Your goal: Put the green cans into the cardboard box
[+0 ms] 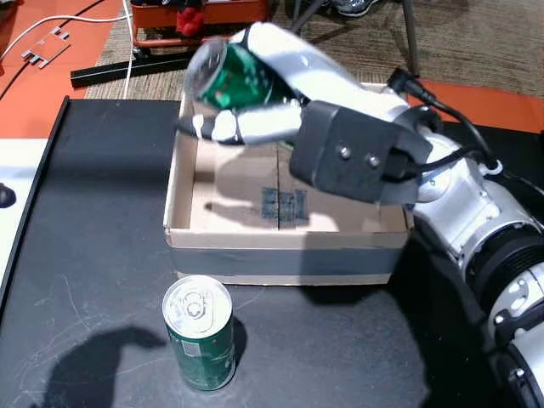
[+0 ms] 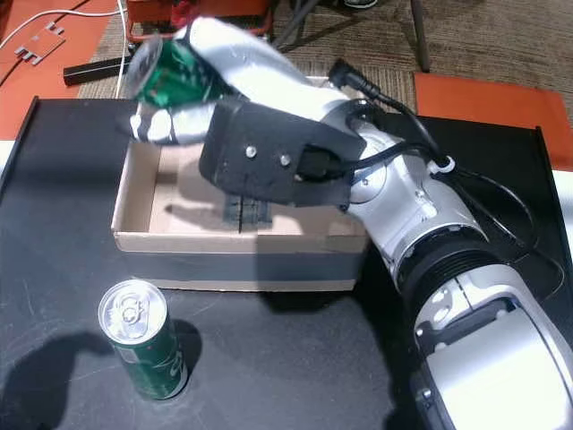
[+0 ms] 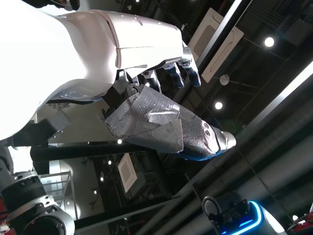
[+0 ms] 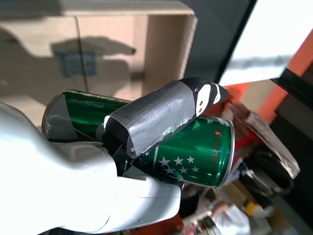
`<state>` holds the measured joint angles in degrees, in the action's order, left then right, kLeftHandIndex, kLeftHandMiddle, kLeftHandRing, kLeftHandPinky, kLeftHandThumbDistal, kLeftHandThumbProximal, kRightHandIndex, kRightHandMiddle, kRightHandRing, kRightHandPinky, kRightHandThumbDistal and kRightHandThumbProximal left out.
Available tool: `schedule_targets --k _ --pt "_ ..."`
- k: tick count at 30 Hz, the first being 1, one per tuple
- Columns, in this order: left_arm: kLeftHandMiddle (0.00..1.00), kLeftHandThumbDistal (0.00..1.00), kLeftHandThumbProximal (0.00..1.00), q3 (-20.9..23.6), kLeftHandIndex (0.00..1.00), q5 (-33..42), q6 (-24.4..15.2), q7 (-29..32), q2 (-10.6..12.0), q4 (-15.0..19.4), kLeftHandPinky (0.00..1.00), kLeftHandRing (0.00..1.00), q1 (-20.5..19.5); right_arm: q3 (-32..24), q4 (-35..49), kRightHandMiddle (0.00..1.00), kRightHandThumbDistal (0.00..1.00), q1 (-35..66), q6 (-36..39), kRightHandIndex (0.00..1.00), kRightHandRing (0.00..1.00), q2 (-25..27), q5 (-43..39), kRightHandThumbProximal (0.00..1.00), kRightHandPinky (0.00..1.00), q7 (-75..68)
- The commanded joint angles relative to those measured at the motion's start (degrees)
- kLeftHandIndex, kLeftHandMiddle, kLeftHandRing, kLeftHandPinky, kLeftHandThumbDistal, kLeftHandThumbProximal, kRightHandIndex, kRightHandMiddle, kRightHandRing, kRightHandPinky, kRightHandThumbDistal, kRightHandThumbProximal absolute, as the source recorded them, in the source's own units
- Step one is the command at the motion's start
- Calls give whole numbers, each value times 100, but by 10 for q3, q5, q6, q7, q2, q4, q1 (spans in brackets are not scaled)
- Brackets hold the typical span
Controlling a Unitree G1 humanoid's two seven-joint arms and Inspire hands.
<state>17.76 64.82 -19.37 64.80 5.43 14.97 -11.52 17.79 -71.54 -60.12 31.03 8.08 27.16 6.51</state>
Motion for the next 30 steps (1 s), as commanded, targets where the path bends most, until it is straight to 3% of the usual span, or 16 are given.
schedule_targets --k 1,7,8,9,11,12,14,18,22,30 --pt "69 81 53 0 61 -1 -3 1 25 -4 84 84 -4 -1 2 33 60 -11 -2 11 42 5 -6 19 24 5" --pt "68 81 54 2 61 2 1 2 19 -5 84 85 -3 -5 4 42 65 -9 -1 20 51 11 -10 19 31 17" --pt "69 83 57 3 61 1 -1 3 19 -5 84 85 -2 -5 3 46 67 -9 1 25 57 12 -10 20 39 19" --pt "69 83 57 3 61 0 -2 3 20 -6 84 85 -2 -5 3 46 68 -10 3 29 53 13 -10 22 39 20" --pt "68 82 54 2 60 -1 -1 -1 21 -2 83 84 -4 4 4 59 78 -11 8 49 63 17 1 29 53 13" --pt "67 83 54 1 60 -1 -1 -3 21 0 83 84 -5 7 5 59 78 -12 10 52 61 19 5 31 54 11" --pt "66 83 55 1 59 -5 -5 -6 23 2 82 84 -6 12 7 69 89 -15 14 64 69 22 8 38 64 16" --pt "66 84 55 1 59 -8 -12 -5 24 0 84 84 -1 20 7 85 99 -19 16 78 82 25 12 52 80 18" --pt "67 84 55 -2 59 -8 -9 -6 22 1 84 84 -4 21 8 87 100 -20 16 81 86 25 12 60 85 16" --pt "67 84 55 -1 59 -4 -3 -10 18 4 82 85 -7 15 7 85 100 -17 20 77 86 22 8 61 84 10"
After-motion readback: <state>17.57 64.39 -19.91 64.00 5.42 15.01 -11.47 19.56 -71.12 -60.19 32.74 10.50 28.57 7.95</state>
